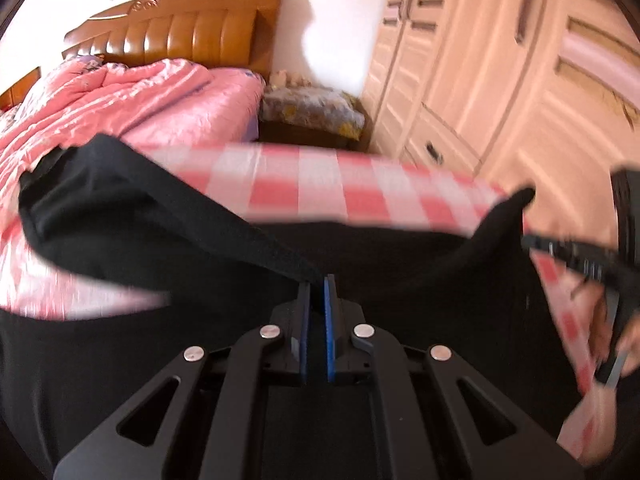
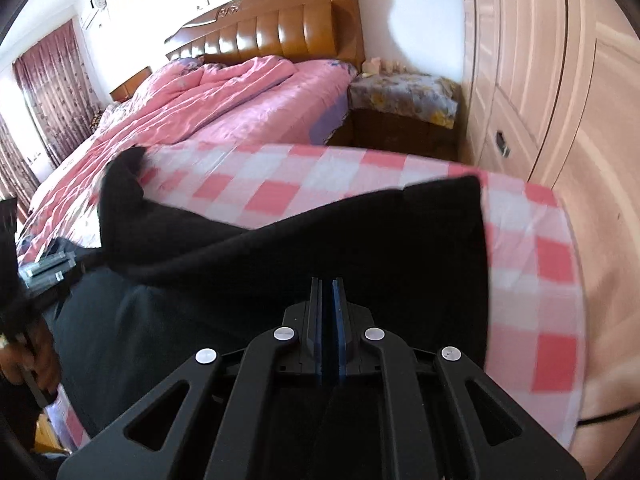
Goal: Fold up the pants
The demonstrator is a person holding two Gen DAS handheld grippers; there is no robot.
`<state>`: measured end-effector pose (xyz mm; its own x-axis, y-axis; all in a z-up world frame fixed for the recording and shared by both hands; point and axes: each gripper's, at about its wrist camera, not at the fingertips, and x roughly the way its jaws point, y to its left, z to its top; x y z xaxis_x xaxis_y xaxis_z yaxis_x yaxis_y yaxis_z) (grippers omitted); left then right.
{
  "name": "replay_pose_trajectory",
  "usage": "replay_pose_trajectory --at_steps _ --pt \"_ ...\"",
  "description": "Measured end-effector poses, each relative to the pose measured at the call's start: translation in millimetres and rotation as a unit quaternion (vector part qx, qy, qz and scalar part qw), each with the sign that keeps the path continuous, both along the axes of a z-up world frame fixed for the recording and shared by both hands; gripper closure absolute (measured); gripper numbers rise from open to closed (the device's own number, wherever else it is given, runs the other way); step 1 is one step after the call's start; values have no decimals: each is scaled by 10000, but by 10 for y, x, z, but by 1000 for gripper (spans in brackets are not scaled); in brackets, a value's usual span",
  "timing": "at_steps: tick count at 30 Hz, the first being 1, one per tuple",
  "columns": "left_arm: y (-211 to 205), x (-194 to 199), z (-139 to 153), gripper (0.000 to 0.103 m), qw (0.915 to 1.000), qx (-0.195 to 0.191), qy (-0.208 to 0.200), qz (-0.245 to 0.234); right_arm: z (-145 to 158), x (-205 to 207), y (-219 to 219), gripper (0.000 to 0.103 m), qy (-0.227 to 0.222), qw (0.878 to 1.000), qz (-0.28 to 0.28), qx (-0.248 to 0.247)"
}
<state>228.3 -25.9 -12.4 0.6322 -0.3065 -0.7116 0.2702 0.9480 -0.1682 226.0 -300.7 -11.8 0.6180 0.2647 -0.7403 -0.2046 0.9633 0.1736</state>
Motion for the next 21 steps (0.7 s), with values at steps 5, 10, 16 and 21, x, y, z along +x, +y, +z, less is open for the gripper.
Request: replay_pose_trajectory --at_steps 5,10,16,21 --pt "20 -198 -231 96 9995 287 60 -91 -279 -392 282 93 300 9991 37 -313" --pt "-41 -161 -356 96 9988 366 197 -245 -528 -425 436 85 602 9942 -145 -883" --pt "-104 -174 -560 95 9980 480 326 -230 -579 -432 621 7 632 9952 28 -750" --pt "52 -137 -260 66 9996 126 132 -222 -412 -389 560 5 394 9988 -175 -233"
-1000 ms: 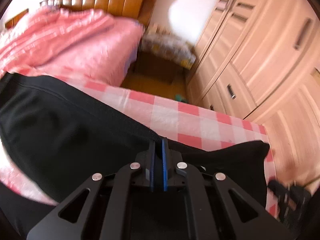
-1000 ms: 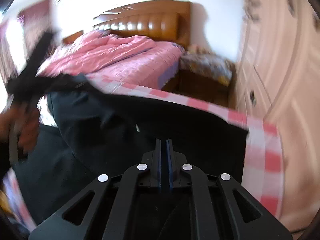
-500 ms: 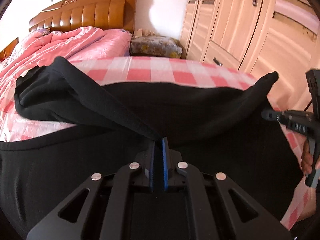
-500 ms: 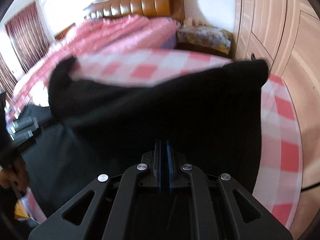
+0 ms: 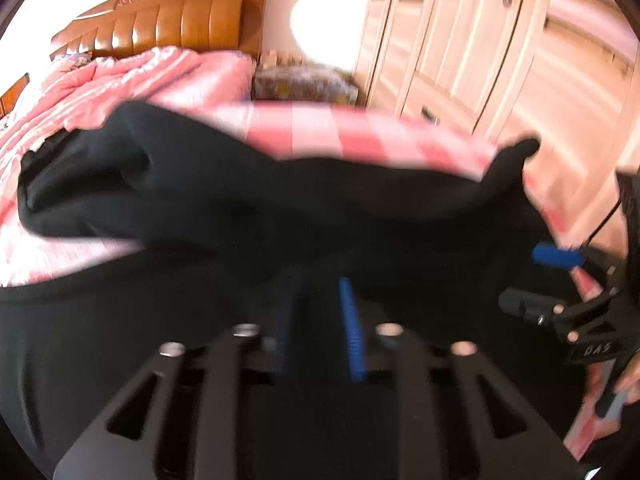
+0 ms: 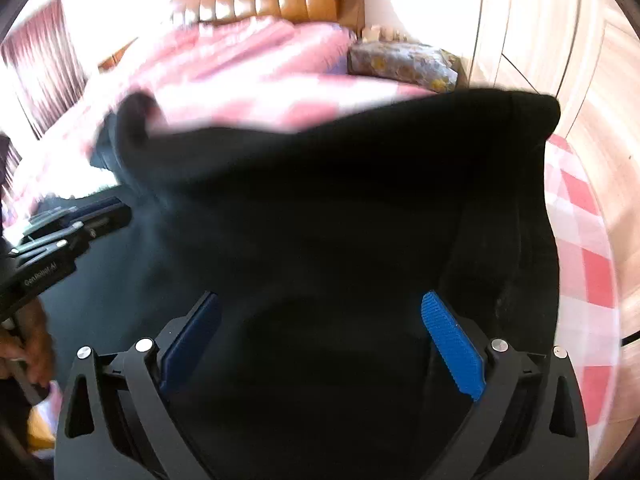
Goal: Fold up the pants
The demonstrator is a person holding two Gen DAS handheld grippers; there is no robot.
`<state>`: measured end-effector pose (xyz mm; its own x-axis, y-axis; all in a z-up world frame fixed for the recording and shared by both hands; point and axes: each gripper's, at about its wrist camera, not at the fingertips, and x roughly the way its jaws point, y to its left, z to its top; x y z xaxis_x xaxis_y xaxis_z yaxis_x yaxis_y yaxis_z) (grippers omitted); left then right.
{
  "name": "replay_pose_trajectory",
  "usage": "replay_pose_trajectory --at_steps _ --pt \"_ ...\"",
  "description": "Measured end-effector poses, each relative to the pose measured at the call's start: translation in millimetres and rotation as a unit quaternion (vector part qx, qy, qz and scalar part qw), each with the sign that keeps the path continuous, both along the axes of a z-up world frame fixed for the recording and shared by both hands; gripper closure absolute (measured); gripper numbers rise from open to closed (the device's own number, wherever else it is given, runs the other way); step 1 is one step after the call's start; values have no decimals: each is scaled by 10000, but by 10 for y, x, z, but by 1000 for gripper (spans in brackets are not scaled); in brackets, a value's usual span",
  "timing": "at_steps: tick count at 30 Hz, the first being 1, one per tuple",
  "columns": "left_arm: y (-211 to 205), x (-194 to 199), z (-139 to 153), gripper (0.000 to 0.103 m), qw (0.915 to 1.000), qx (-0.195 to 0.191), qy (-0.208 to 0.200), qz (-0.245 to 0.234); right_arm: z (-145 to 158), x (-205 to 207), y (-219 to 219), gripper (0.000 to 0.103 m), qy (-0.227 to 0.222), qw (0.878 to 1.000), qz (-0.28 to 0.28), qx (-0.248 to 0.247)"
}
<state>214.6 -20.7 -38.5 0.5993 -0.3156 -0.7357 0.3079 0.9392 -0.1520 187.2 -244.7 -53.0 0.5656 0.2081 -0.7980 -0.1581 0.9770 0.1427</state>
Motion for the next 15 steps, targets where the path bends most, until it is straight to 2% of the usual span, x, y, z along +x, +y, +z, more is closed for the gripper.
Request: replay_pose_trajectory --at_steps 3,5,7,9,11,13,15 --pt "174 217 267 59 9988 -469 103 102 255 264 -292 5 44 9936 -528 1001" --pt "159 374 330 56 9984 -496 210 195 347 502 -394 5 160 9872 -923 1290" --pt "123 531 331 56 9972 -549 360 343 349 812 -444 5 469 9798 -1522 1209" --pt "81 640 298 55 9951 -563 624 526 249 1013 -445 6 724 9737 -1990 840" --pt "21 662 299 50 9939 -593 689 619 165 1075 -402 27 739 9711 -2198 560" --pt "-11 720 290 33 9931 -509 789 704 77 993 -427 44 679 9706 -2251 513" --pt "-54 786 264 31 9921 -477 897 738 10 856 -384 58 456 9738 -2176 476"
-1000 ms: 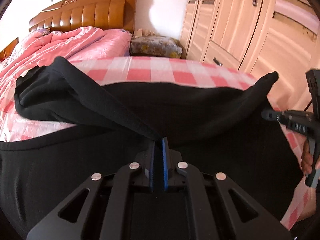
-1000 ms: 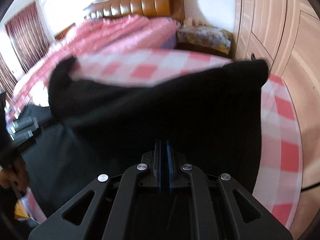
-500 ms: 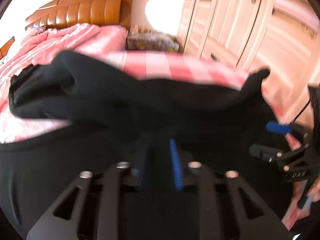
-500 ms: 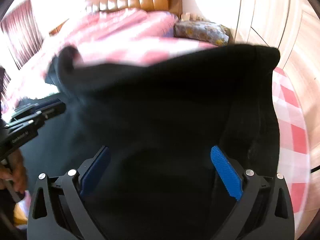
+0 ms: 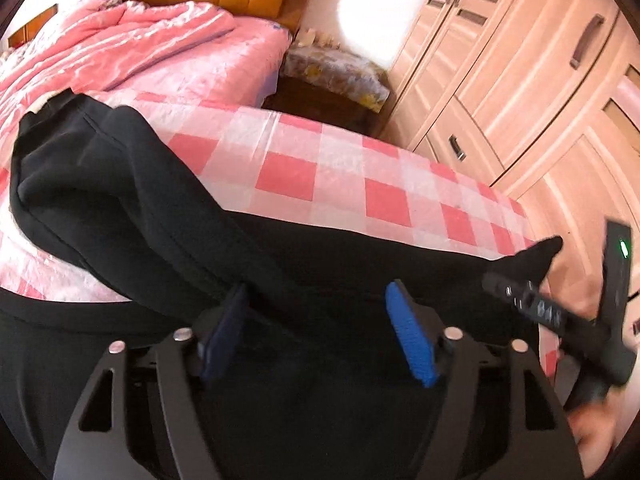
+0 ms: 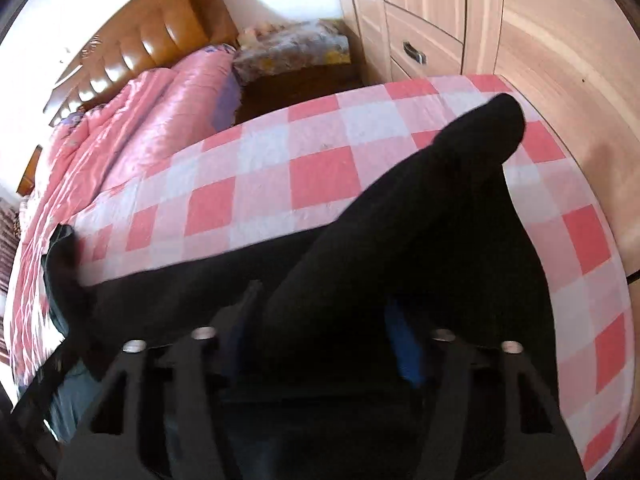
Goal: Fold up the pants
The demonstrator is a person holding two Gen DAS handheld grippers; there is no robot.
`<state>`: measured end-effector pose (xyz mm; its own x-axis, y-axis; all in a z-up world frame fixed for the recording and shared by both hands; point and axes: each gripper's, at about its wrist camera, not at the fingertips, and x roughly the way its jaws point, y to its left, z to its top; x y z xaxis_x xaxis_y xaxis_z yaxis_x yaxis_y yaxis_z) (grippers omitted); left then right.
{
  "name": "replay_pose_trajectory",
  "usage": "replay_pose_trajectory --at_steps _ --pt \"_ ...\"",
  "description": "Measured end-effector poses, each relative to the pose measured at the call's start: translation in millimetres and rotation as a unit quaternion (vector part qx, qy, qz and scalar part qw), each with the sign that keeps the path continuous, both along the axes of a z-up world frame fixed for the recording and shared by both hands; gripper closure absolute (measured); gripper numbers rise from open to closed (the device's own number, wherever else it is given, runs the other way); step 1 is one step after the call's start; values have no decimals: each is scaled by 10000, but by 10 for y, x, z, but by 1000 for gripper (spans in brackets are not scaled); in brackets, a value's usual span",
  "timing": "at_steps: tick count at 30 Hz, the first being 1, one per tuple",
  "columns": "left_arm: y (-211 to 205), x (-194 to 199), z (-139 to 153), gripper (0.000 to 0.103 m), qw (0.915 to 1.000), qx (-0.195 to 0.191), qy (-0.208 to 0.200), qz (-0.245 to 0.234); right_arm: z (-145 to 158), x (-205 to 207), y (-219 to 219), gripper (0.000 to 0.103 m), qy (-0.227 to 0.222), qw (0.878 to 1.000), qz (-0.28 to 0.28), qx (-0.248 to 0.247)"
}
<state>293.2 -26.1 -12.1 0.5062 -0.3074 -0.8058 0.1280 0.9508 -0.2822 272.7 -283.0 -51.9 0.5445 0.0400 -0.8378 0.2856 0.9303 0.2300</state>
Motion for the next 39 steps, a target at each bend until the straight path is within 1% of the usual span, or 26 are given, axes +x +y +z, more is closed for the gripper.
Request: replay_pose_trajectory --at_steps 1,3,5,8,11,13,15,17,19,21,22,23,24,25,26,27,28,29,31,33,34,35,36,37,38,39 --pt "-30 41 -17 30 10000 78 26 35 -9 -57 21 67 -108 9999 17 -65" --pt "-51 72 -36 30 9997 208 78 141 12 -275 102 75 -391 9990 56 -195" --pt "-15 13 -33 30 9994 162 82 278 31 -387 91 77 -591 9980 94 -210" --pt "107 -192 39 28 9983 -50 -165 563 104 -579 82 81 -912 9954 160 -252" --pt "331 -376 36 23 9946 -250 -369 934 185 -767 47 85 -1237 9919 178 -218" --pt "463 -370 -22 21 9929 -394 -303 1080 247 -893 49 88 -1442 9891 155 -251" --pt "524 -273 -94 21 9930 -460 -81 1086 309 -1039 61 88 -1646 9857 166 -311" --pt "493 -139 -128 21 9938 -488 64 993 321 -1098 80 88 -1686 9849 219 -340" --pt "397 15 -150 21 9952 -347 147 902 253 -1064 32 87 -1603 9867 267 12" --pt "294 155 -157 21 9958 -159 145 886 218 -1042 20 87 -1459 9888 277 176" --pt "231 252 -181 23 9960 -23 240 866 205 -1034 46 87 -1361 9900 286 220" --pt "197 304 -210 27 9958 62 324 859 189 -1016 36 87 -1279 9910 280 289" --pt "157 333 -242 57 9950 213 384 897 177 -1004 16 87 -1220 9915 261 366" --pt "156 318 -258 67 9947 296 336 921 169 -979 -3 87 -1166 9919 226 451" --pt "177 278 -258 73 9953 253 256 895 153 -960 -28 87 -1115 9922 190 519" --pt "220 189 -221 86 9959 219 42 882 130 -929 -55 87 -1045 9925 149 618" --pt "264 98 -181 91 9958 198 -150 880 103 -894 -81 87 -989 9922 122 749" --pt "314 24 -152 92 9956 174 -281 876 70 -857 -110 87 -966 9907 99 948" --pt "403 -240 -64 92 9934 110 -745 864 26 -822 -156 87 -919 9872 23 1301" --pt "459 -553 -3 92 9898 71 -1170 809 14 -837 -190 87 -1014 9785 54 1794" --pt "468 -657 19 92 9881 62 -1328 770 12 -864 -206 83 -1088 9742 50 1977" --pt "473 -808 13 92 9862 119 -1470 752 3 -893 -208 77 -1069 9739 14 2003" --pt "479 -1003 -28 92 9846 121 -1600 697 -7 -917 -211 65 -1072 9730 18 2045" --pt "462 -1117 -58 92 9835 141 -1685 642 -23 -962 -220 48 -1091 9711 11 2123" --pt "440 -1272 -116 92 9812 276 -1817 591 -25 -1003 -230 38 -1104 9703 -30 2151" --pt "425 -1399 -186 92 9790 377 -1927 544 -26 -1066 -243 16 -1154 9690 -97 2181"
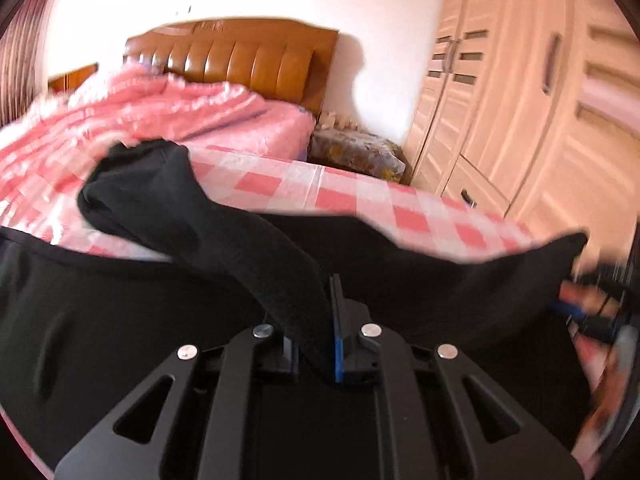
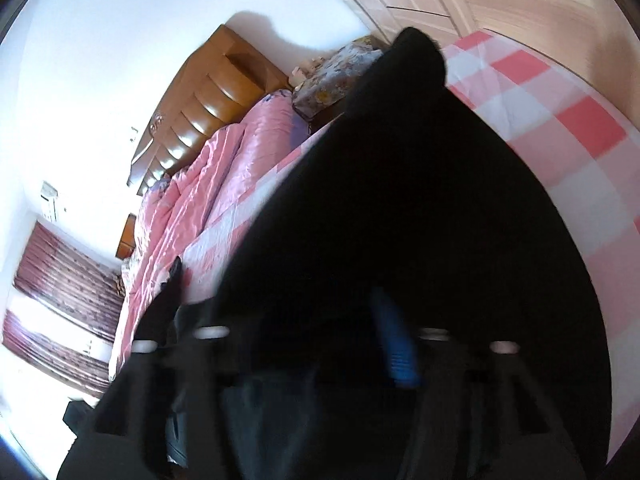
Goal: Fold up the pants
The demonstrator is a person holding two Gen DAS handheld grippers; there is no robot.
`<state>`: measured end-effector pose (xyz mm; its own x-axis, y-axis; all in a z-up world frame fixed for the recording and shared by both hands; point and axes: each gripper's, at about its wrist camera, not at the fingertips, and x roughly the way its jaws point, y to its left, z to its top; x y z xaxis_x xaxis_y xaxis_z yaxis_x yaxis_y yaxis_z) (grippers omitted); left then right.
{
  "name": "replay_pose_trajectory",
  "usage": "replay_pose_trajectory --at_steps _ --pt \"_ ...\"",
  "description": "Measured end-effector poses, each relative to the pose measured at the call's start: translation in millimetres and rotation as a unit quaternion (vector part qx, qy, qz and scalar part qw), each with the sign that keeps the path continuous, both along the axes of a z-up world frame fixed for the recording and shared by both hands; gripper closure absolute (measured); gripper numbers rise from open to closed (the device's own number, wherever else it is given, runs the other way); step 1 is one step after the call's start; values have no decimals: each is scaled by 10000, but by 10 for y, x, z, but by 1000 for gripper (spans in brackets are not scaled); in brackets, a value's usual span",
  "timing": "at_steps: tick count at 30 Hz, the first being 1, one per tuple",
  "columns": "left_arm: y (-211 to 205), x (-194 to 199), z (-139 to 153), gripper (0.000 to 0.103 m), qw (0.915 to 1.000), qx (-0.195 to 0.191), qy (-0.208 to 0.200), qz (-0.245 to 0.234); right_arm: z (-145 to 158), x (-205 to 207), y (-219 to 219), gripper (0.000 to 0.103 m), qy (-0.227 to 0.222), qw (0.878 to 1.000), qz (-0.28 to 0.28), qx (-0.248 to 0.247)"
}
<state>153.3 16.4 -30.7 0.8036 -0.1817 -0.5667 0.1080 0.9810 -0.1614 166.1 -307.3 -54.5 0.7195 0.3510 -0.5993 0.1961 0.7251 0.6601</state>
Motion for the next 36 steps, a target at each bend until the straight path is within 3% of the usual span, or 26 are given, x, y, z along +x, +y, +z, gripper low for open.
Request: replay_pose_trajectory --at_steps 1,6,10,15,18,21,24,27,29,31,32,34,36 --pt "-14 -54 -49 92 10000 44 -21 -24 10 -44 -4 4 -60 10000 -74 9" --pt "61 -21 -187 92 9994 -136 256 -184 120 81 102 4 161 9973 -258 -667" --pt "56 -12 -226 92 9989 -151 374 -247 225 275 141 4 431 9948 -538 -753" --pt "87 -14 -271 92 9983 -170 493 -264 255 239 186 4 663 9954 -654 -226" --pt "101 11 -295 92 9977 -256 562 -281 318 -53 247 4 438 9962 -740 104" --pt "94 5 -287 92 9978 -260 536 -286 405 18 309 4 467 9944 -854 -407" --pt "109 -3 -287 92 9978 -296 516 -287 258 289 313 4 1002 9874 -1076 -590" --pt "109 -8 -284 91 9978 -281 513 -297 66 334 308 4 1225 9826 -1171 -764" --pt "103 -1 -290 88 9975 -305 553 -329 -47 200 236 17 1090 9841 -1252 -630" --pt "152 17 -302 82 9959 -504 640 -403 -154 62 124 44 802 9869 -1349 -369" --pt "182 36 -305 81 9945 -639 702 -434 -194 -7 74 51 707 9876 -1363 -312" --pt "278 107 -291 63 9897 -1051 848 -483 -224 -105 -32 73 457 9897 -1325 -283" --pt "345 196 -241 51 9851 -1328 972 -501 -231 -196 -101 80 231 9920 -1198 -311"
